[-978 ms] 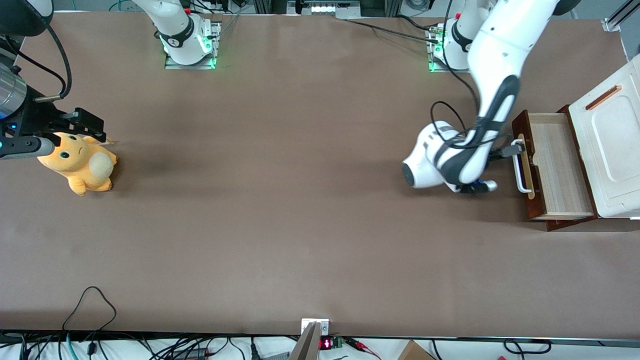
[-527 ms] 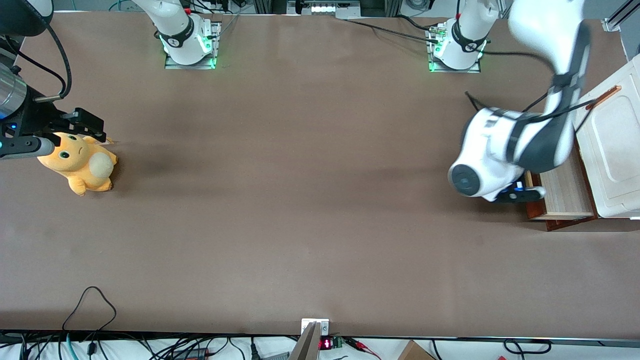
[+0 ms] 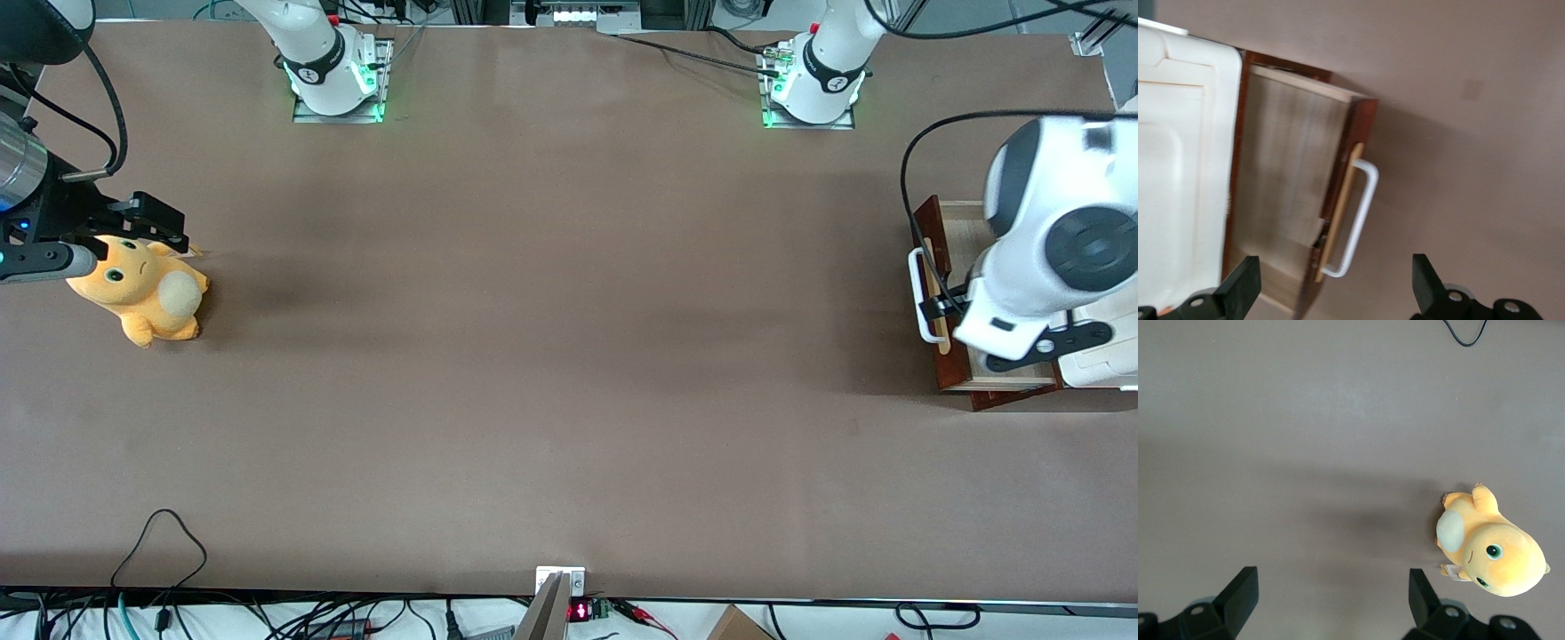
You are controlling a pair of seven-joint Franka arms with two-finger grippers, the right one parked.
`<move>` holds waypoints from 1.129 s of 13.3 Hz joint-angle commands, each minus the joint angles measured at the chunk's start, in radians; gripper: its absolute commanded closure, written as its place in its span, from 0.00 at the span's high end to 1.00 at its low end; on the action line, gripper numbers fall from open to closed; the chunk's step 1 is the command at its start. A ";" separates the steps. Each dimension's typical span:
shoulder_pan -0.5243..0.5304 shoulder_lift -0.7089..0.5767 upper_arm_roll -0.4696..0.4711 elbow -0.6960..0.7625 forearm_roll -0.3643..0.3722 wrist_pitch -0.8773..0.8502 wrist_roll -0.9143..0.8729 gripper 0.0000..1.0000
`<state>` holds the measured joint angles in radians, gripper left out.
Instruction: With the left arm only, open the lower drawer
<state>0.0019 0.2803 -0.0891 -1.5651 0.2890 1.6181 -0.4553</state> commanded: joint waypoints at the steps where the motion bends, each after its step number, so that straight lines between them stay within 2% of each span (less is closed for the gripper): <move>1: 0.007 -0.035 -0.012 0.000 -0.053 0.011 0.088 1.00; 2: 0.012 -0.044 -0.008 0.029 -0.054 -0.013 0.224 1.00; 3: 0.013 -0.050 -0.005 0.078 -0.053 -0.108 0.344 1.00; 4: 0.026 -0.050 -0.004 0.114 -0.054 -0.134 0.386 1.00; 6: 0.030 -0.050 -0.023 0.108 -0.053 -0.110 0.376 1.00; 7: 0.033 -0.052 -0.029 0.111 -0.083 -0.054 0.379 1.00; 8: 0.033 -0.068 -0.027 0.109 -0.164 -0.044 0.382 1.00; 10: 0.066 -0.095 -0.023 0.120 -0.237 -0.044 0.389 1.00; 15: 0.070 -0.125 -0.018 0.122 -0.229 -0.050 0.446 1.00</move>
<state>0.0611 0.1743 -0.1033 -1.4424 0.0771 1.5738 -0.0742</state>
